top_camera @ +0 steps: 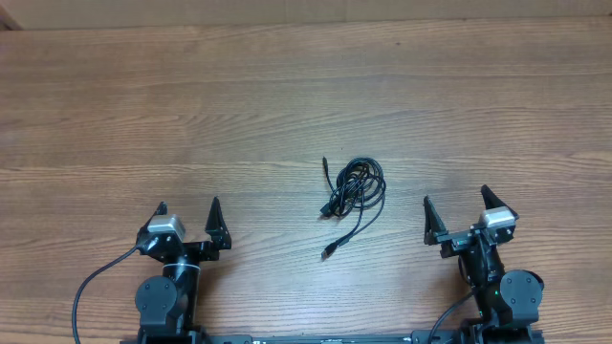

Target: Untangle cables

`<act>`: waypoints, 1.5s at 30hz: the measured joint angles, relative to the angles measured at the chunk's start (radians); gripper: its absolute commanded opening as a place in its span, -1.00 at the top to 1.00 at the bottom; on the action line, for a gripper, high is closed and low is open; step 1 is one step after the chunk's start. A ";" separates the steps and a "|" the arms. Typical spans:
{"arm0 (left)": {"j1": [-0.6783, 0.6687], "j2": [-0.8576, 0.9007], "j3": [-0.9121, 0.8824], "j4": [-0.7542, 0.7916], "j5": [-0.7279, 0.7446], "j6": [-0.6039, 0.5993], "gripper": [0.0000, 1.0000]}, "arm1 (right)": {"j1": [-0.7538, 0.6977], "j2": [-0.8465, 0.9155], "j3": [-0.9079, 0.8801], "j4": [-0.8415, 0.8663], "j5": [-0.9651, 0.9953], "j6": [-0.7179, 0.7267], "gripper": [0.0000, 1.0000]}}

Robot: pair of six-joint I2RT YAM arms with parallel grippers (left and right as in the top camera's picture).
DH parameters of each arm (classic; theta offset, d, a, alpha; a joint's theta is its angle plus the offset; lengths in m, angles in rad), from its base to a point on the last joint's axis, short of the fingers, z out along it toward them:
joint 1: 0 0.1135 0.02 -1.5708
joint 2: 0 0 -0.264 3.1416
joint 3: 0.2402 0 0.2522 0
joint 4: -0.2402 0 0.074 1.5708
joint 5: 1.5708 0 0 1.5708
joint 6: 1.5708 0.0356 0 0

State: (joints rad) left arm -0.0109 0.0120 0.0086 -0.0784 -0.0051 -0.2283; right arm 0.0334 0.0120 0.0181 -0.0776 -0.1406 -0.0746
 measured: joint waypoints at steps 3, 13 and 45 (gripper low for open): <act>0.000 0.000 0.000 0.000 0.000 0.000 -0.99 | 0.000 0.000 0.000 0.000 0.000 -0.001 -1.00; 0.000 0.000 0.000 0.000 0.008 0.000 -1.00 | 0.000 0.000 0.000 0.000 0.000 0.000 -1.00; 0.000 0.079 0.302 -0.312 0.250 0.127 -1.00 | 0.000 0.000 0.000 0.001 0.000 0.000 -1.00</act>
State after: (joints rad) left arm -0.0113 0.0914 0.3103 -0.3908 0.2451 -0.1017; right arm 0.0334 0.0120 0.0181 -0.0769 -0.1406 -0.0750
